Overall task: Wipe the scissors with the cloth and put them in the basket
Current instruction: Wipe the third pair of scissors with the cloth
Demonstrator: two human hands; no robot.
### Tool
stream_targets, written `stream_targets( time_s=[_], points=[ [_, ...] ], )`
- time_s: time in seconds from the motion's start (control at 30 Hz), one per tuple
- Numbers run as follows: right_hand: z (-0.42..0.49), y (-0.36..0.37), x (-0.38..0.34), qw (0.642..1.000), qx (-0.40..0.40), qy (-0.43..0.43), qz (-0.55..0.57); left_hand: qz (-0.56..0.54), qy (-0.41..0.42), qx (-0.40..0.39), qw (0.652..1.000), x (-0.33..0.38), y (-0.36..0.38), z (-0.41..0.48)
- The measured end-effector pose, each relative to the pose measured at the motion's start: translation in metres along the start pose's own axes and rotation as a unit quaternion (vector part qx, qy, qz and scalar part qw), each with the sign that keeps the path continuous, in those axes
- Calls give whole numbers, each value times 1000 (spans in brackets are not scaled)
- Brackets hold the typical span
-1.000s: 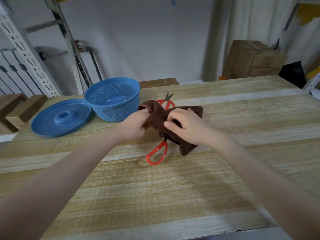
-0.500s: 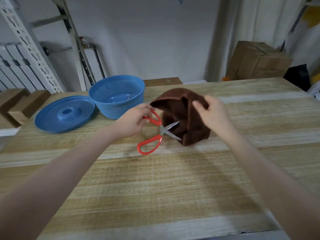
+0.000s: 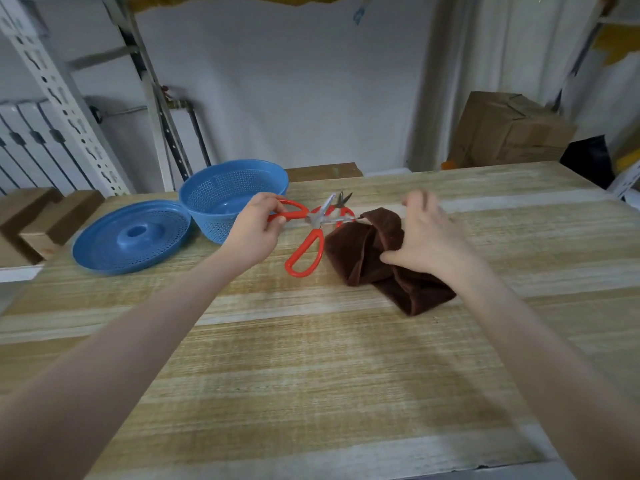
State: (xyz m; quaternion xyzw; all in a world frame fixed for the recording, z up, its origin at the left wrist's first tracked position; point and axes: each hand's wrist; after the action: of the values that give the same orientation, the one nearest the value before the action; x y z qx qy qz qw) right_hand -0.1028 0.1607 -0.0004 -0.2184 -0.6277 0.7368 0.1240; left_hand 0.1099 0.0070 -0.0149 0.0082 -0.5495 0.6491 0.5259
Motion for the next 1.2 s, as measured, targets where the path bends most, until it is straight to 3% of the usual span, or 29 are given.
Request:
stream_targets(
  time_s=[0.1,0.23,0.3,0.4,0.43,0.47,0.53,0.57,0.6,0.77,0.9,1.03,1.2],
  points=[
    [9,12,-15,996,16,-72,-57,-1,-32,24,999,4,3,4],
    [20,21,-19,986,86,-21,-138,-5,-42,31,999,12,8,1],
    [20,20,-15,994,93,12,-61,-2,-34,37,999,15,9,-3],
    [13,22,-8,979,62,84,173,5,-20,50,999,18,15,-5],
    [9,25,-10,948,31,123,293,6,-21,57,998,19,17,-6],
    [5,26,-14,881,-6,171,441,7,-25,65,998,21,20,-6],
    [-2,29,-26,692,-56,255,673,11,-29,82,996,25,25,-7],
    [-5,30,-31,618,-63,275,734,15,-28,92,995,28,27,-8],
    [-7,31,-34,569,-67,284,769,18,-28,99,995,31,29,-8],
    [-9,39,-46,471,-90,249,841,44,-17,94,994,37,37,-13],
    [-8,52,-50,459,-119,242,847,44,1,76,996,40,43,-17],
    [-8,68,-55,413,-123,207,878,55,1,65,996,45,46,-21],
    [-11,69,-59,478,-113,170,854,70,10,55,996,51,46,-22]
  ],
)
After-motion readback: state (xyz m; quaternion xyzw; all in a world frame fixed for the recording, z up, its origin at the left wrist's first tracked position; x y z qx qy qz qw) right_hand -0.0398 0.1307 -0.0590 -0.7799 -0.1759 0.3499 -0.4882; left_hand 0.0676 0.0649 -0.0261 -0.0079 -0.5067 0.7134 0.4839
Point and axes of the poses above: each hand's wrist, its own z-axis towards the middle knuckle, its own y-axis out of the palm, x = y × z, and after that the axes turned 5 degrees about -z, right-handed
